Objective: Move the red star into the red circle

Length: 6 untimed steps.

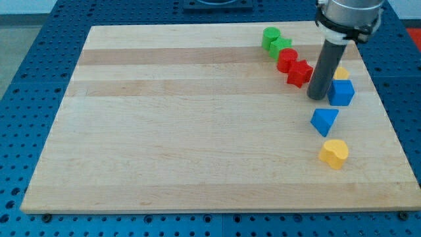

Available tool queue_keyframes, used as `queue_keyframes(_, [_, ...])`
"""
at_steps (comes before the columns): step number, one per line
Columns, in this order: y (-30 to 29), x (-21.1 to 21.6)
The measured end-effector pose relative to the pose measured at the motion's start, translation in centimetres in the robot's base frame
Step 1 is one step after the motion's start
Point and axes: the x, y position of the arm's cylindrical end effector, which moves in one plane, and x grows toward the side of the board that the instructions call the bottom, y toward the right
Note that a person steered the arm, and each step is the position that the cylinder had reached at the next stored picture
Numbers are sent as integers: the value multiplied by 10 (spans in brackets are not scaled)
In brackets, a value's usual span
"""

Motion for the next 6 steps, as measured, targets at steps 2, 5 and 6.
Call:
queue_keyframes(2, [-32,-35])
queue_keyframes(5, [-73,30])
queue_keyframes(6, [-74,62])
